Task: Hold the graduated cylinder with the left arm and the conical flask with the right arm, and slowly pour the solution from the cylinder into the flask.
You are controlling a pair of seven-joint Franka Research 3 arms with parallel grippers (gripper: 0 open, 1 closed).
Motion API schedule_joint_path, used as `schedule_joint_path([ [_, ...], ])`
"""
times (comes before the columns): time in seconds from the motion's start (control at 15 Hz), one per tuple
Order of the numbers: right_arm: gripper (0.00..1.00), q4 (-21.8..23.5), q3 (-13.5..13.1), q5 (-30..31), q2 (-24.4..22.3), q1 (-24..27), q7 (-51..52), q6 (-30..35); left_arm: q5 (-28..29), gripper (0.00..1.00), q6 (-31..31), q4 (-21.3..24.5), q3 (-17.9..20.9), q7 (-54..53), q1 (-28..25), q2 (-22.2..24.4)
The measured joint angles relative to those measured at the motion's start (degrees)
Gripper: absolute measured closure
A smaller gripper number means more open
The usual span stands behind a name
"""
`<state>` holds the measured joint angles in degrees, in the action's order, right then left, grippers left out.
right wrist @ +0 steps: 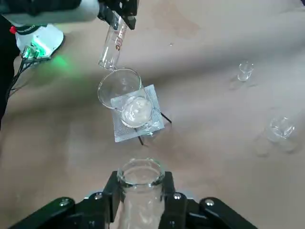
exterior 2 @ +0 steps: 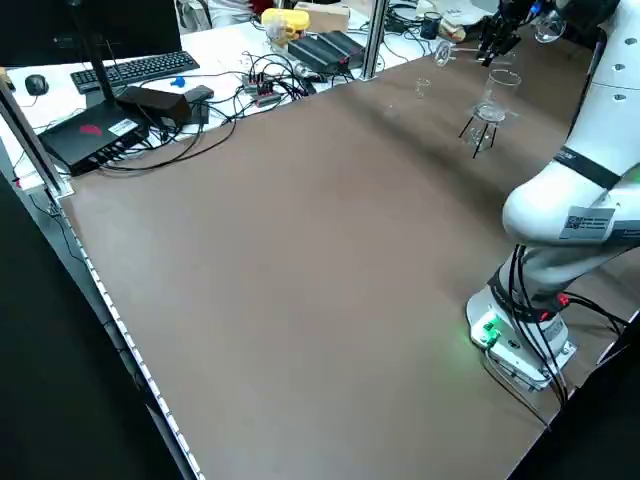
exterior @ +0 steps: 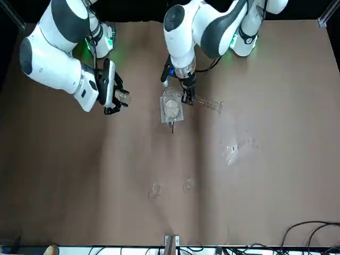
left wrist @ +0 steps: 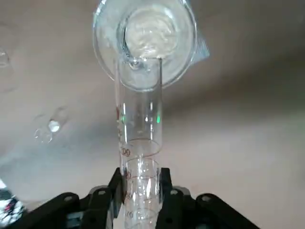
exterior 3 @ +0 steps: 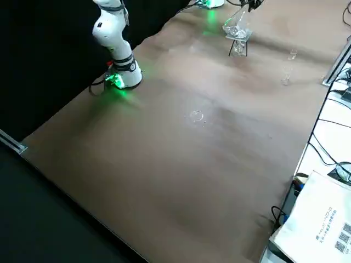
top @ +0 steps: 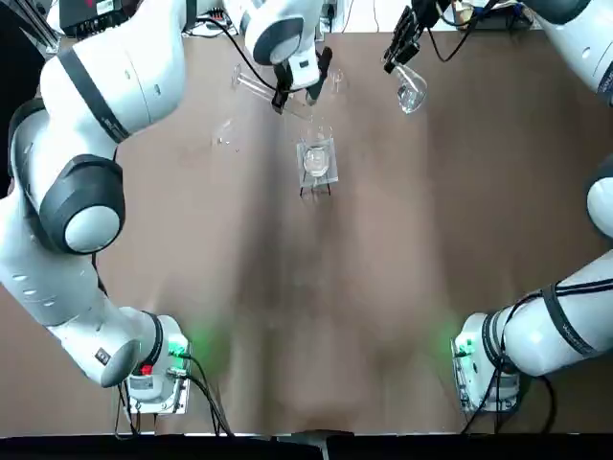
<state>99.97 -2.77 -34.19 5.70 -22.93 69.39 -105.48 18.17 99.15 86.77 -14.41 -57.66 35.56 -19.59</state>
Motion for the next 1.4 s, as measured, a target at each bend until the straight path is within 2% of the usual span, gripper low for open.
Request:
schedule_joint_path([
  [0.2,0.61,0.0,0.0,1.57,0.0,-1.38,-2.02,-0.23,-7.44,0.66,-0.02,-1.29,0.11,0.01,-2.9,0.01],
  [0.27,0.61,-0.15,0.0,3.02,0.0,-2.59,-4.0,-0.57,-14.04,0.66,0.36,-2.03,0.1,-0.27,-6.07,0.01],
  [0.53,0.61,-1.09,0.03,7.8,0.0,-5.99,-8.93,-0.76,-27.86,0.66,1.65,-2.53,0.11,-5.42,-12.88,0.01],
  [0.87,0.61,-2.96,0.07,16.09,-0.02,-11.38,-14.83,-0.79,-42.75,0.66,1.94,-2.44,0.34,-16.63,-22.44,-0.29],
  [1.13,0.61,-3.16,0.08,19.83,0.28,-14.47,-18.67,-0.87,-55.07,0.66,1.59,-1.87,0.45,-29.22,-31.24,-2.38],
  [1.4,0.61,-5.27,0.1,25.99,2.13,-18.48,-22.04,-0.98,-61.88,0.66,-3.83,-1.05,0.52,-40.94,-39.98,-6.03],
])
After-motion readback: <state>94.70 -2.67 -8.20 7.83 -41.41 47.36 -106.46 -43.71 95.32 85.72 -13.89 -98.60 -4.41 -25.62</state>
